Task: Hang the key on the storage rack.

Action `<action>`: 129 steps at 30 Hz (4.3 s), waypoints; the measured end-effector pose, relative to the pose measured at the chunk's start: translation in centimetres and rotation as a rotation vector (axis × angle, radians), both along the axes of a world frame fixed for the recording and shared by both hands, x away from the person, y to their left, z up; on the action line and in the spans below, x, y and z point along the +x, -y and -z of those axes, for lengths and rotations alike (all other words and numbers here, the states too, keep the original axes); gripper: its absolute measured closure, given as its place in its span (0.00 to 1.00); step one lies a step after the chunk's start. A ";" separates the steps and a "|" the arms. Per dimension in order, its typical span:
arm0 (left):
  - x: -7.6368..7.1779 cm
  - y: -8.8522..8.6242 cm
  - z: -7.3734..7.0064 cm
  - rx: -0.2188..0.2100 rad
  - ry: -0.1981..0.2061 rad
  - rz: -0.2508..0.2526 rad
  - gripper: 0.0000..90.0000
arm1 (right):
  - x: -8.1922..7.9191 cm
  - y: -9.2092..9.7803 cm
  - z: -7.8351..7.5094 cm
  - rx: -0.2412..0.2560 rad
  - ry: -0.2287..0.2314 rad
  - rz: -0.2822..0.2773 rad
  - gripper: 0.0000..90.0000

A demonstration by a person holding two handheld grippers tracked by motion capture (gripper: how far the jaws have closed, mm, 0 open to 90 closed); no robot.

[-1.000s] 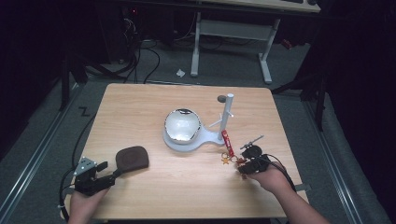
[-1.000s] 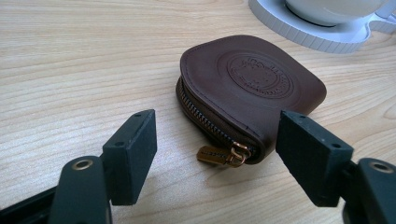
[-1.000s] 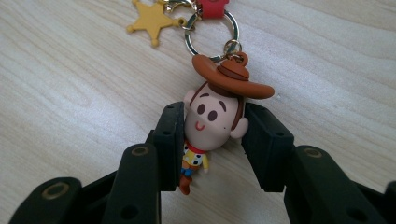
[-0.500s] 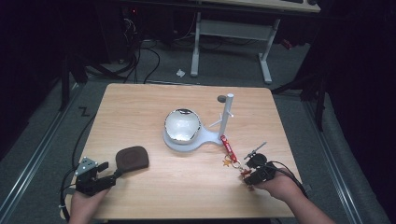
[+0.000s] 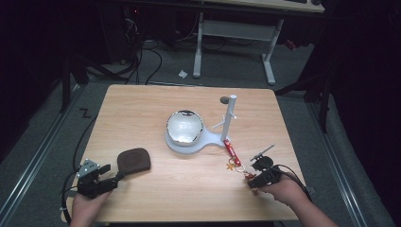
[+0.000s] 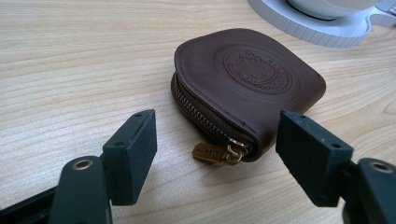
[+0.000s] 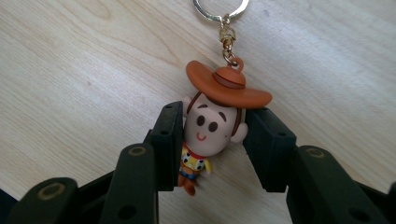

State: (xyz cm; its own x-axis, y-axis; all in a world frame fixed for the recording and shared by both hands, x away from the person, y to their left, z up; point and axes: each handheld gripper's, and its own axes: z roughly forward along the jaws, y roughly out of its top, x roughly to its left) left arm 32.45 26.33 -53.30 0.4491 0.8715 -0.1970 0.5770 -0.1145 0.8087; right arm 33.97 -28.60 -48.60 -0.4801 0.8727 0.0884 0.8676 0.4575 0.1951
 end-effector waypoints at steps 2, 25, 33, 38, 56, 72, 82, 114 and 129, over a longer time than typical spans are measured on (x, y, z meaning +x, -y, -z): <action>0.0 0.0 0.0 0.000 0.000 -0.001 0.33 | 0.1 0.1 0.3 0.020 0.000 -0.005 0.68; 0.0 0.1 0.0 -0.002 0.006 0.006 0.33 | -0.8 0.2 -5.0 -0.068 0.055 -0.093 0.74; 0.0 0.2 0.0 -0.004 0.009 0.009 0.33 | -1.7 0.6 -8.0 -0.073 0.053 -0.079 0.74; -0.1 0.2 0.0 -0.006 0.009 0.009 0.33 | -2.0 0.7 -9.9 -0.083 0.075 -0.103 0.74; -0.2 0.3 -0.2 -0.016 0.029 0.017 0.33 | -2.4 0.2 -14.7 -0.083 0.144 -0.114 0.74; -0.2 0.3 -0.2 -0.013 0.037 0.019 0.33 | -0.3 -0.8 -16.1 -0.086 0.157 -0.142 0.74; -0.3 0.1 -0.2 -0.023 0.032 0.015 0.33 | 1.4 -2.1 -16.9 -0.075 0.175 -0.164 0.74; -0.2 0.0 -0.2 -0.032 0.033 0.020 0.33 | 5.5 -4.0 -20.8 -0.068 0.247 -0.150 0.74; -0.2 -0.2 -0.2 -0.038 0.031 0.016 0.33 | 6.4 -5.5 -21.9 -0.070 0.290 -0.157 0.75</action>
State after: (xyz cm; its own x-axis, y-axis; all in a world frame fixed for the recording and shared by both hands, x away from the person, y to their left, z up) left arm 32.26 26.53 -53.13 0.4697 0.8562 -0.2151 0.5495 -0.0928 0.8303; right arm 40.37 -23.11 -26.73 -0.6058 0.7851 -0.1291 0.6981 0.6023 0.3872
